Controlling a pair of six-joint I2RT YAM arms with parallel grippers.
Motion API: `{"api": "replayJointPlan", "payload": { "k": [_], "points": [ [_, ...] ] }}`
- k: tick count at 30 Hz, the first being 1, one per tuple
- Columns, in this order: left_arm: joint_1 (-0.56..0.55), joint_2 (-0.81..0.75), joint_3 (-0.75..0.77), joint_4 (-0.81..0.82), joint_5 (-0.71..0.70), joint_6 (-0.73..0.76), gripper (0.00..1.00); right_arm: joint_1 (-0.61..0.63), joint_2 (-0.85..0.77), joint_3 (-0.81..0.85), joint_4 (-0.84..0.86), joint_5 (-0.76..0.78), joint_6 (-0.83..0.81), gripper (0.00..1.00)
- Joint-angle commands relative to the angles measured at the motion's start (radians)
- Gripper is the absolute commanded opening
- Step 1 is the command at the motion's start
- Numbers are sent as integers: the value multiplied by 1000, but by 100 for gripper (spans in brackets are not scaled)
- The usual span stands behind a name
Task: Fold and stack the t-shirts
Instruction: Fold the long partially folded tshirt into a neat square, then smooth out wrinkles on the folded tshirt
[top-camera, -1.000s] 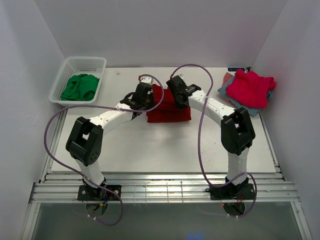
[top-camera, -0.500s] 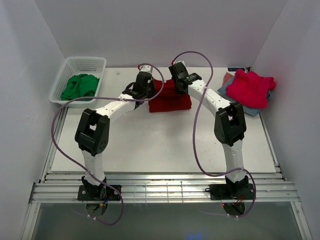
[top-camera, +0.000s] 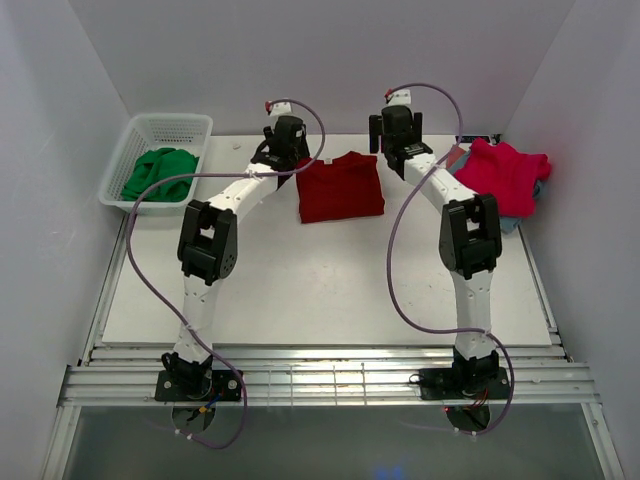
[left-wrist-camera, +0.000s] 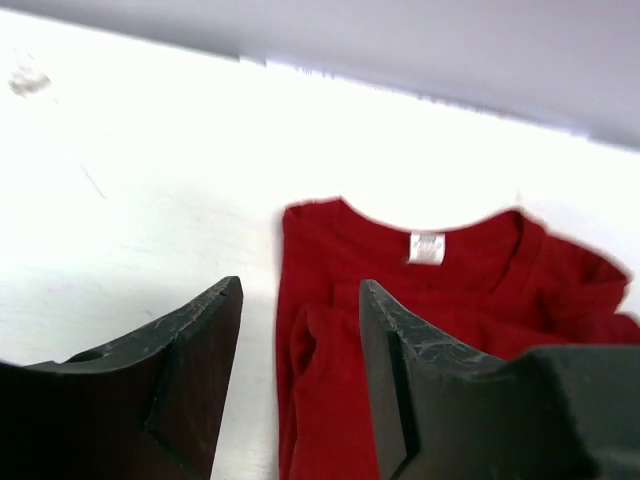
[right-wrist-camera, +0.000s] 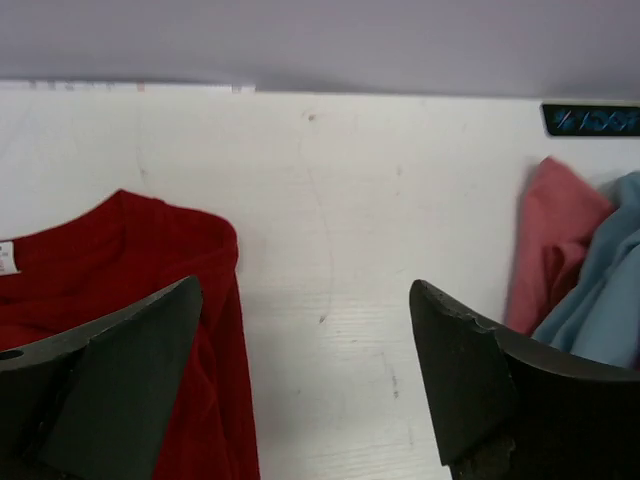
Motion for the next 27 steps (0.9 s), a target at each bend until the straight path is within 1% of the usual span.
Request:
{"api": "replayJointPlan", "payload": {
  "k": [1,2,3,4,5,6,7,8,9,10,11,12,13,14,15,16,17,19,21,22,23,24,25,27],
  "points": [
    [3,-177,24,7,-26,-37,61,18,-194,-81,244,-62,-89,90],
    [-2,-191,-20,17,47,-75,61,18,-226,-138,238,-124,-86,92],
    [-4,-199,-40,20,101,-97,61,18,-234,-155,224,-158,-80,96],
    [-11,-208,-60,24,153,-121,58,18,-240,-164,168,-185,-62,88],
    [-17,-223,-112,58,258,-138,54,18,-238,-166,136,-241,-30,79],
    [-22,-225,-135,79,313,-137,50,18,-234,-160,82,-269,-8,68],
    [-34,-225,-154,88,357,-137,34,18,-221,-154,45,-303,13,40],
    [-40,-213,-169,91,408,-140,25,18,-214,-151,-16,-389,45,29],
    [-42,-202,-185,82,434,-140,19,18,-206,-138,-45,-442,61,21],
    [-44,-188,-182,67,472,-143,12,18,-194,-128,-75,-483,75,17],
    [-44,-175,-176,13,480,-151,11,18,-172,-117,-128,-578,86,18],
    [-44,-155,-171,-15,479,-154,12,18,-162,-102,-148,-612,96,21],
    [-44,-152,-176,-36,468,-152,16,18,-145,-100,-165,-628,101,31],
    [-44,-156,-189,-56,454,-149,31,18,-143,-106,-175,-643,106,36],
    [-42,-174,-227,-56,435,-141,36,18,-140,-114,-175,-639,110,39],
    [-42,-188,-246,-56,434,-135,40,18,-142,-133,-173,-637,110,40],
    [-42,-199,-264,-53,398,-129,48,17,-139,-141,-170,-643,112,40],
    [-40,-223,-289,-59,399,-114,49,17,-128,-144,-178,-666,113,40],
    [-37,-227,-291,-76,416,-111,54,18,-122,-144,-198,-665,127,39],
    [-39,-230,-297,-75,480,-111,54,18,-129,-152,-199,-662,136,40],
    [-39,-233,-304,-49,514,-111,54,18,-140,-184,-196,-654,136,43],
    [-39,-237,-314,-27,549,-112,54,18,-152,-207,-192,-645,139,48],
    [-39,-243,-336,-4,609,-120,54,18,-186,-233,-175,-636,139,63],
    [-39,-247,-350,56,646,-129,54,18,-226,-325,-152,-596,138,78]
  ]
}}
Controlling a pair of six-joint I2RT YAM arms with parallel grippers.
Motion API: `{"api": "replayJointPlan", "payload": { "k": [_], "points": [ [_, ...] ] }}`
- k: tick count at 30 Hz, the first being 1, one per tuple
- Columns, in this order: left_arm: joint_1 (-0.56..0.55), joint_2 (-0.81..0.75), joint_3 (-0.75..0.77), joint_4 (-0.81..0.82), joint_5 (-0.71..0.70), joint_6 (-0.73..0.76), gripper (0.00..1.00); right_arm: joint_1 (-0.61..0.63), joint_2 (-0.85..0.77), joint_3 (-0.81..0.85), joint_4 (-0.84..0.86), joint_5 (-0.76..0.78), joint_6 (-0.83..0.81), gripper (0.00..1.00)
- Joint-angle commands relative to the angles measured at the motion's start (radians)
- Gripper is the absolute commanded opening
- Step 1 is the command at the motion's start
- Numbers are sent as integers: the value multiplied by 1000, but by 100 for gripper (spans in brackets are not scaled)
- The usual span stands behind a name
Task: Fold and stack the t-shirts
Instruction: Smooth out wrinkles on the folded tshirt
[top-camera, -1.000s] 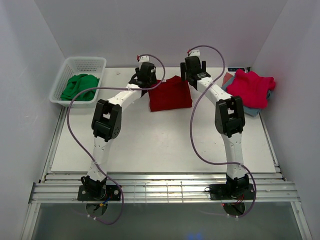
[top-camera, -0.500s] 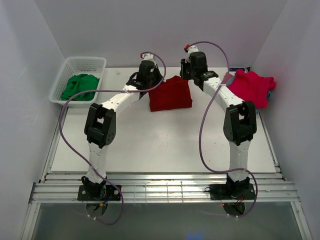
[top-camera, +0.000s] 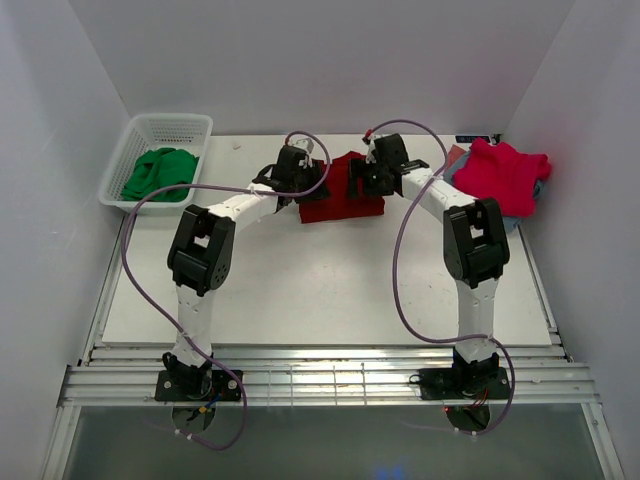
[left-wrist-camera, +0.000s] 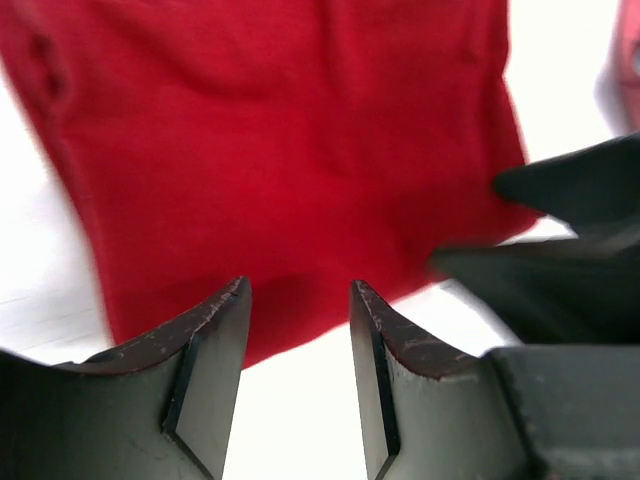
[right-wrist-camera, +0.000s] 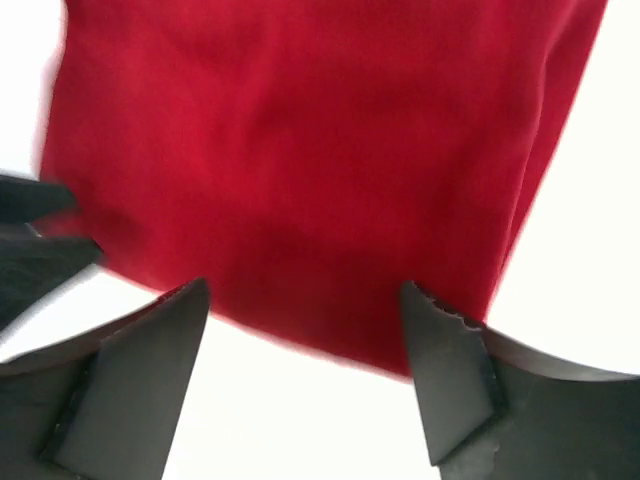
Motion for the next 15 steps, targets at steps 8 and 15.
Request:
{"api": "replayJointPlan", "payload": {
  "k": [8,15],
  "points": [
    [-3,3,63,121,102,-25,55,-16,-177,-194,59,106,-22,91],
    [-3,173,221,-3,13,13,54,-53,-128,-125,55,86,-16,98]
  ]
}}
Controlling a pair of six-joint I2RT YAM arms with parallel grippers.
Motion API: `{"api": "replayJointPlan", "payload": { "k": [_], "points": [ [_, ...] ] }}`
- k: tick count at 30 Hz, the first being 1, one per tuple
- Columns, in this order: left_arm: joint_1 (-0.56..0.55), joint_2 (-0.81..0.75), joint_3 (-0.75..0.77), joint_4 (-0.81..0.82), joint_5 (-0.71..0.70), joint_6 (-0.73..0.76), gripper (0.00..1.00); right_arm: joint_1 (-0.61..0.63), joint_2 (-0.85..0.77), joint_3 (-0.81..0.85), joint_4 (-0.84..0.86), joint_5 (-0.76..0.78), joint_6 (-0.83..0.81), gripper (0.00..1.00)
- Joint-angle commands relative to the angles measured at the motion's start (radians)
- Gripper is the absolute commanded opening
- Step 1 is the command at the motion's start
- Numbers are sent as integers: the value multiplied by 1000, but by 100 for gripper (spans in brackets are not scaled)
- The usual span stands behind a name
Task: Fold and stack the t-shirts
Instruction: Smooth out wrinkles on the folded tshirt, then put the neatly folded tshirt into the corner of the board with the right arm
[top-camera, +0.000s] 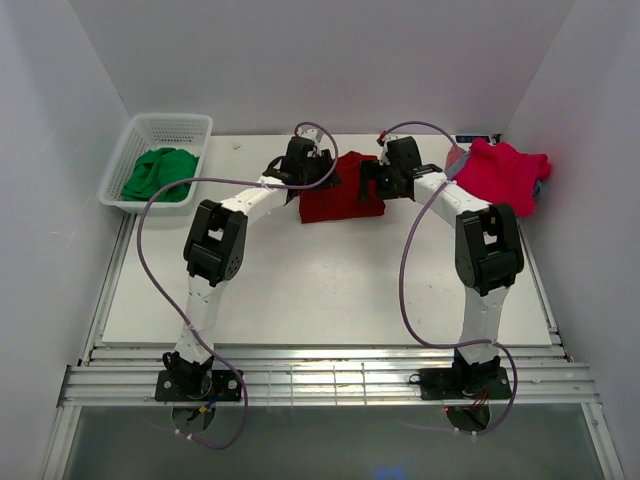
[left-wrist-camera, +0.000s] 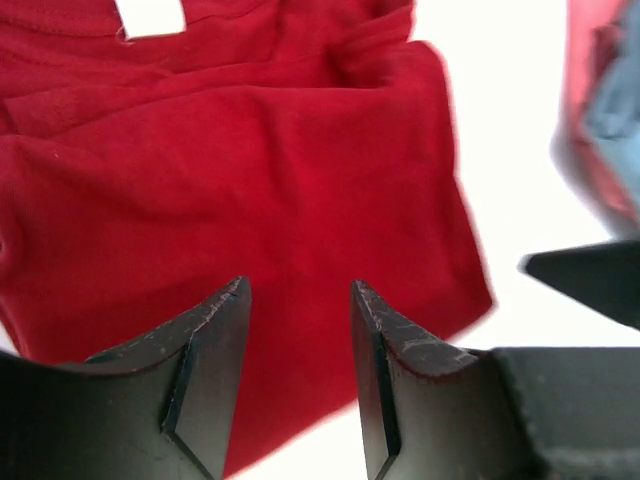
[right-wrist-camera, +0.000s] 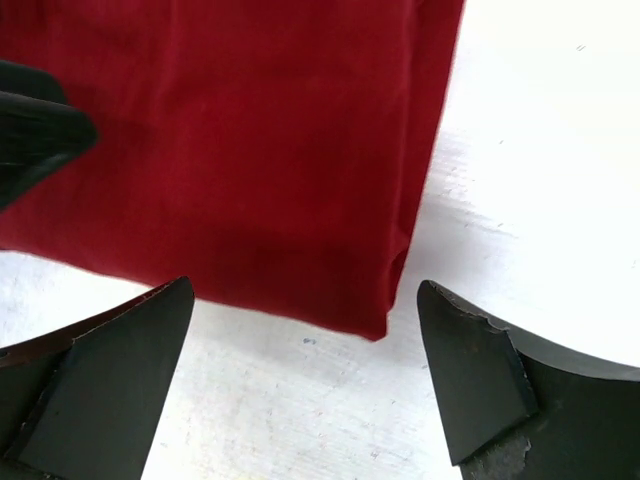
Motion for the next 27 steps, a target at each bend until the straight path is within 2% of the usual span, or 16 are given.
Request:
{"api": "replayJointPlan", "payload": {
  "k": [1,6,14,18,27],
  "points": [
    [0,83,73,-91,-45,32,54,-28,15,71,24,1,1,98],
    [0,134,36,-159,-46,43,53,-63,56,123,9,-23,-7,97],
    [-9,26,-293,-95,-32,83,50,-75,63,83,6,-106,-11,97],
    [-17,-47,-433,-65,-22,101,50,-75,27,-12,33,-150,1,97],
    [-34,-78,-493,-22,49,146,48,-77,41,-107,61,-215,4,97]
  ]
}}
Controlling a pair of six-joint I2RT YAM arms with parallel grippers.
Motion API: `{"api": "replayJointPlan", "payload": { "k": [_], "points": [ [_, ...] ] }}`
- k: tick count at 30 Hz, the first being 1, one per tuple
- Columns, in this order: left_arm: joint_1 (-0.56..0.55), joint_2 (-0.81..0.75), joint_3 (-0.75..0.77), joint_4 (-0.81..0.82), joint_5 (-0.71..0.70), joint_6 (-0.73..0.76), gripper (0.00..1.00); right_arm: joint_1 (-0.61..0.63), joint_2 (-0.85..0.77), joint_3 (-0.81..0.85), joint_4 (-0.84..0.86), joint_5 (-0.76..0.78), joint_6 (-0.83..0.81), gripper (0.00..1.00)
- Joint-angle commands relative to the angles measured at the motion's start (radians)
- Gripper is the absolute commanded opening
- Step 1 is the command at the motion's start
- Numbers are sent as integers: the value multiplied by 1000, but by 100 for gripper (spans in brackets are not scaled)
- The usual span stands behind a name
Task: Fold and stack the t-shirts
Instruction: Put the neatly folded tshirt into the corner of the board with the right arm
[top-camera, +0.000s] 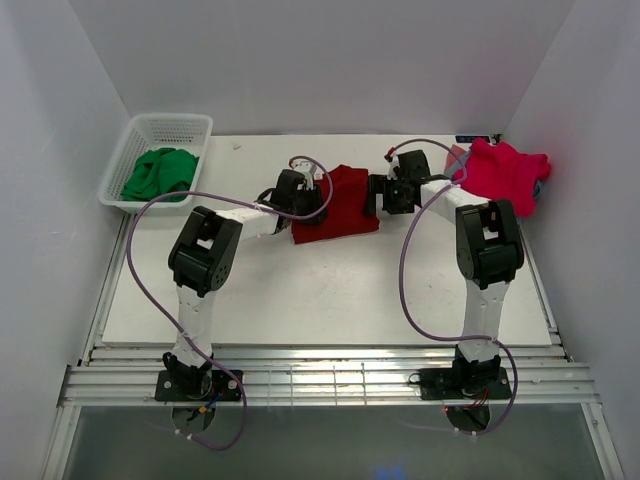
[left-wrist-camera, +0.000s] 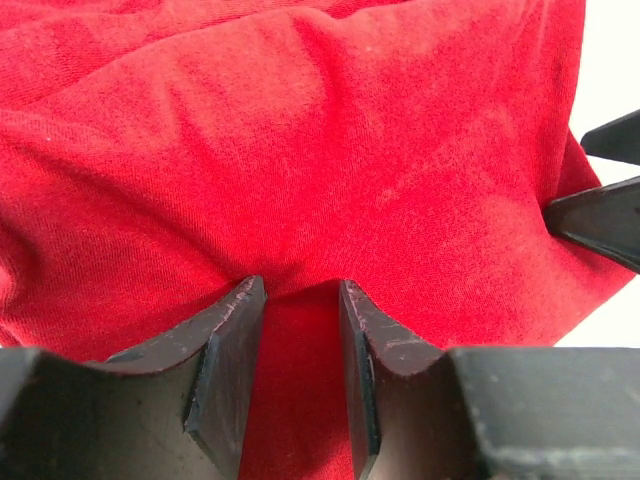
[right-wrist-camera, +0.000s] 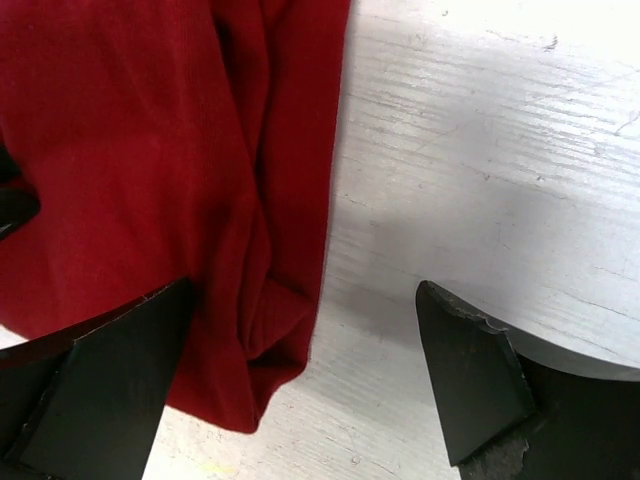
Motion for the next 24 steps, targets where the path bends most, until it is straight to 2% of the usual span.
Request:
{"api": "replayJointPlan", "payload": {
  "k": [1,12,17,18,24],
  "points": [
    [-28,40,-73,-205,59,45,47,1,-11,-19,25,-56,3,97],
    [-38,19,-99,-205,83,65,46,-8,70,17,42,-176,43,98],
    [-40,14,-105,-202,82,68,46,-11,86,30,48,-205,43,95],
    [-40,13,-108,-200,83,66,46,-10,90,36,46,-208,43,90],
    [-43,-4,-123,-186,94,69,46,-10,118,59,58,-248,52,90]
  ]
}}
